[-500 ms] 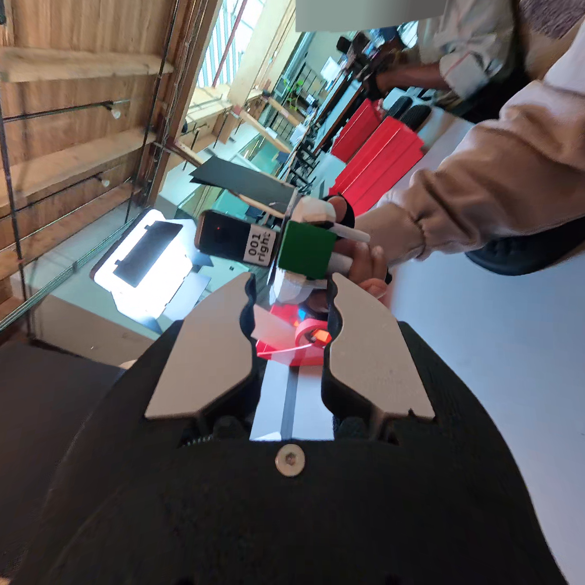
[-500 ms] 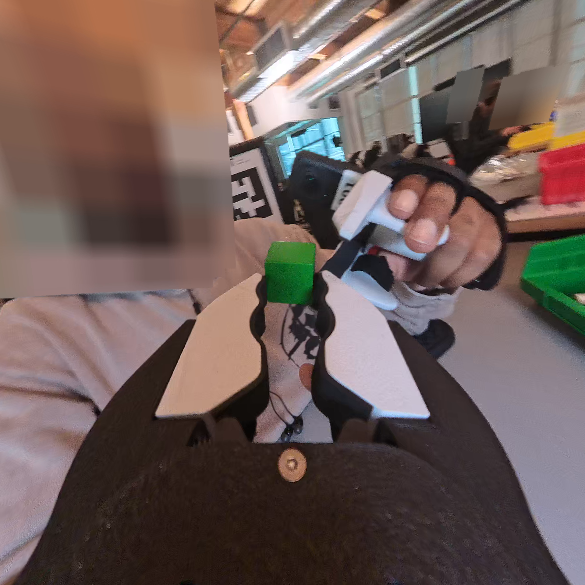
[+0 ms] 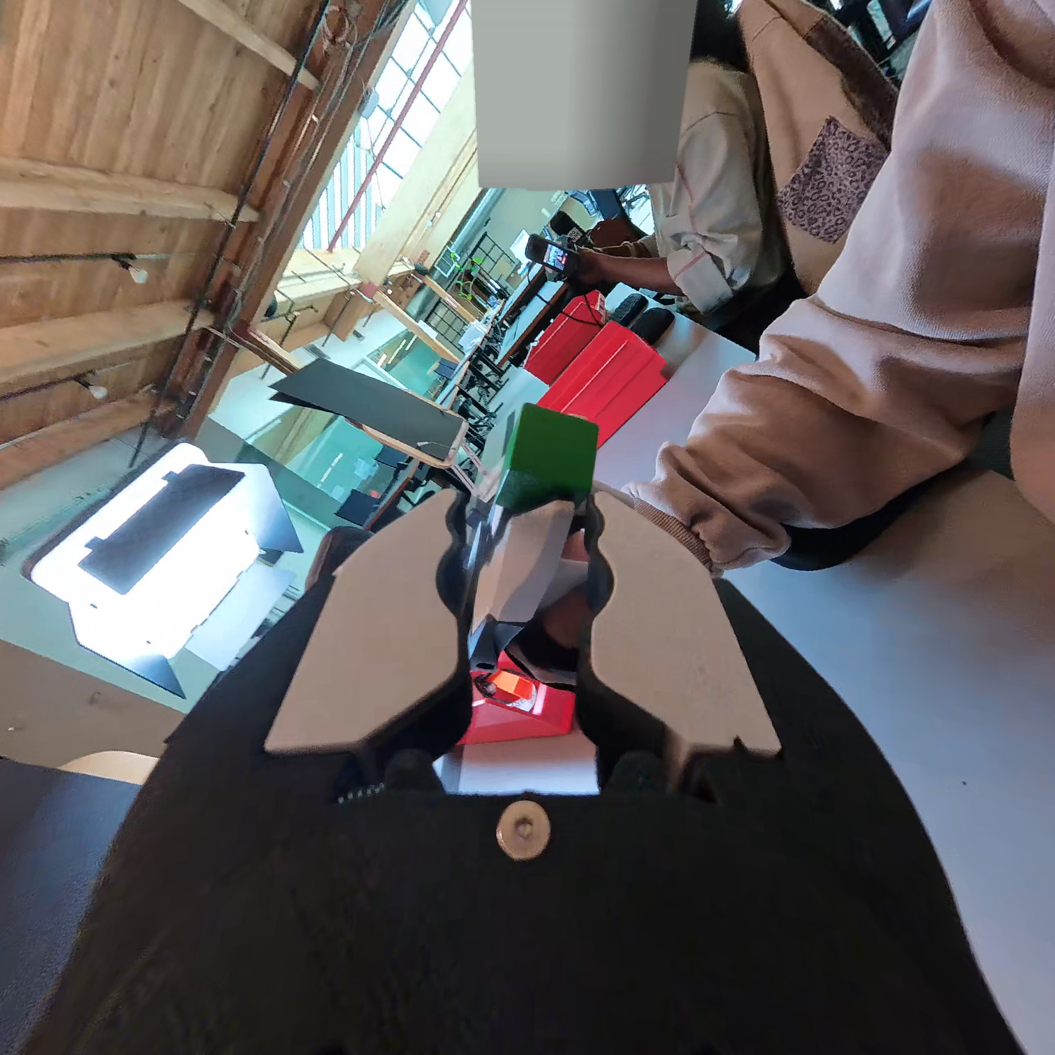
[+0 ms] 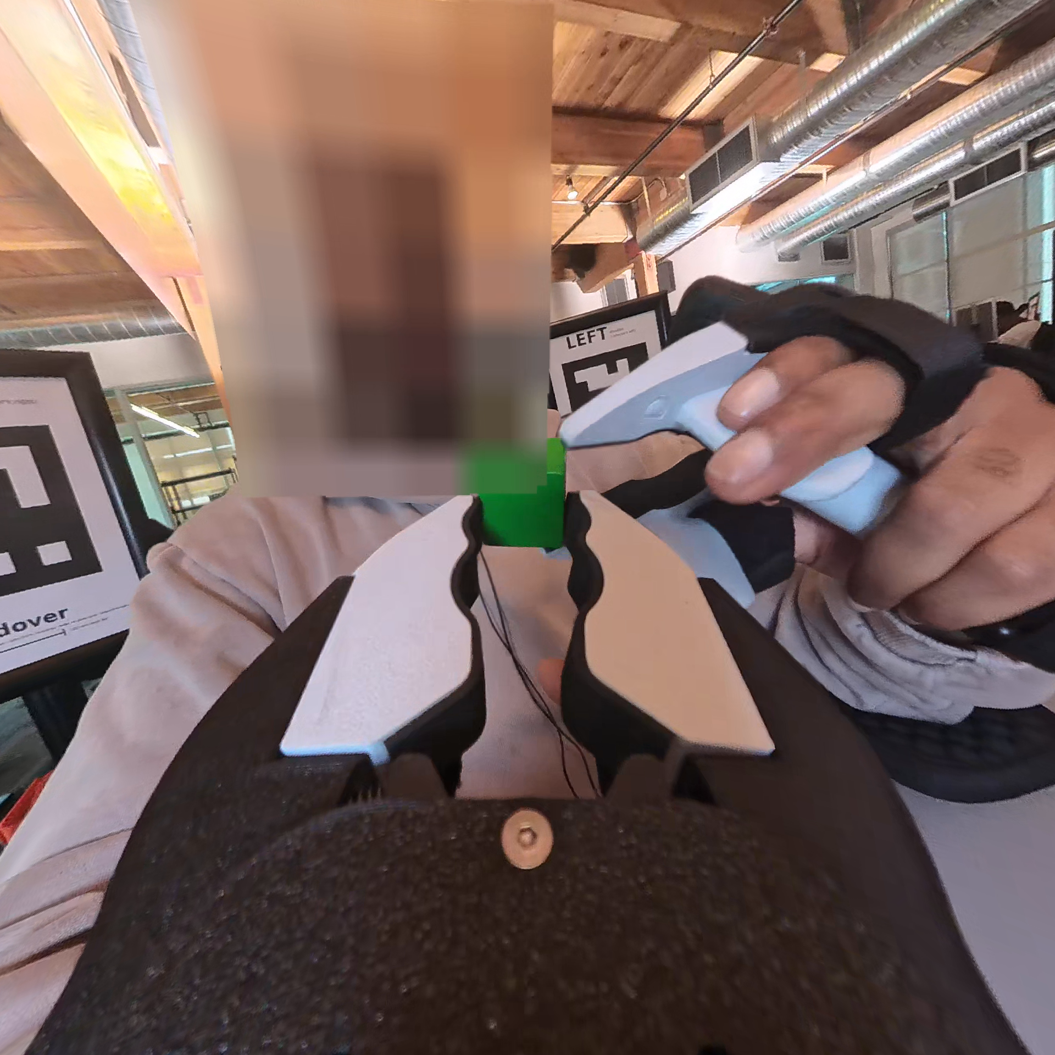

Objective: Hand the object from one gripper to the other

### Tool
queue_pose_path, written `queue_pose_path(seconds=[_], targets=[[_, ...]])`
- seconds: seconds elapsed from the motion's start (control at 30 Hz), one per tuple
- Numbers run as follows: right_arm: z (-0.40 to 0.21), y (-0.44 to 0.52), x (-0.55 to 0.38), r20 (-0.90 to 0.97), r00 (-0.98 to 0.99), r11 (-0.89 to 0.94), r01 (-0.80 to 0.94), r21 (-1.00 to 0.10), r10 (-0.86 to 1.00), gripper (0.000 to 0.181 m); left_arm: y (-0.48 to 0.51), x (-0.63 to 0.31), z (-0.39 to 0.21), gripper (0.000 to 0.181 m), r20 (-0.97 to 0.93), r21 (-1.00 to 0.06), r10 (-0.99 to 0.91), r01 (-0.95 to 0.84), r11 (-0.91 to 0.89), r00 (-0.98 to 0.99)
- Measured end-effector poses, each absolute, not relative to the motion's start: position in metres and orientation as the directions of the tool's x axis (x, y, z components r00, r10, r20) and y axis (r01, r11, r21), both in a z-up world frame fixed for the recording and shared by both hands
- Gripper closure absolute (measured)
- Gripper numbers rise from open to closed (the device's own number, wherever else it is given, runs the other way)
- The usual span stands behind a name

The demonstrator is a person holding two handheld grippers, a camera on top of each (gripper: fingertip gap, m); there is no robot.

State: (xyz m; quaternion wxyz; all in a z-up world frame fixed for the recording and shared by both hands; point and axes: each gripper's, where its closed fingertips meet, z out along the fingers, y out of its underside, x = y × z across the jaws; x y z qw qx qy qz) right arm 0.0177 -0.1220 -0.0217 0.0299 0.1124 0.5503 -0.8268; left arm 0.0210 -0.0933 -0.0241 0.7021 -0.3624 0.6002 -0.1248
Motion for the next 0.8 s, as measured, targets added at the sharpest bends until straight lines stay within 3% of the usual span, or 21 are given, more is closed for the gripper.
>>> queue_pose_path(seconds=[0.1,0.17,0.2,0.27,0.37,0.47,0.57,0.63,0.8], targets=[[-0.025,-0.12,0.013,-0.237,-0.968,-0.398,0.185,-0.899,0.086,0.153,-0.096,0.021,-0.025,0.153,-0.785,-0.619,-0.569,-0.265,0.74,0.246],[-0.024,-0.106,0.0,-0.277,-0.934,-0.401,0.17,-0.9,0.226,0.149,-0.088,0.011,-0.016,0.154,-0.777,-0.628,-0.561,-0.308,0.714,0.285],[-0.025,-0.091,-0.012,-0.282,-0.88,-0.387,0.124,-0.914,0.383,0.151,-0.078,0.0,-0.009,0.154,-0.773,-0.633,-0.54,-0.353,0.689,0.331],[-0.023,-0.047,-0.031,-0.223,-0.666,-0.308,-0.011,-0.951,0.712,0.149,-0.055,-0.028,-0.005,0.154,-0.742,-0.67,-0.542,-0.458,0.584,0.395],[-0.004,0.002,-0.03,-0.004,-0.289,-0.063,-0.195,-0.979,0.957,0.147,-0.023,-0.071,-0.016,0.153,-0.672,-0.719,-0.571,-0.598,0.354,0.471],[-0.016,0.013,-0.037,0.397,0.009,0.397,-0.056,-0.916,0.918,0.142,-0.005,-0.089,-0.033,0.153,-0.467,-0.828,-0.672,-0.55,0.105,0.575],[-0.034,0.007,-0.056,0.666,0.085,0.658,0.103,-0.746,0.741,0.13,0.0,-0.081,-0.045,0.154,-0.221,-0.914,-0.755,-0.402,-0.061,0.618],[-0.04,0.0,-0.069,0.748,0.106,0.733,0.151,-0.664,0.655,0.128,0.001,-0.074,-0.045,0.154,-0.068,-0.947,-0.785,-0.287,-0.142,0.616],[-0.028,0.004,-0.077,0.653,0.247,0.647,0.115,-0.753,0.716,0.134,0.001,-0.064,-0.039,0.154,0.144,-0.965,-0.809,-0.099,-0.242,0.569]])
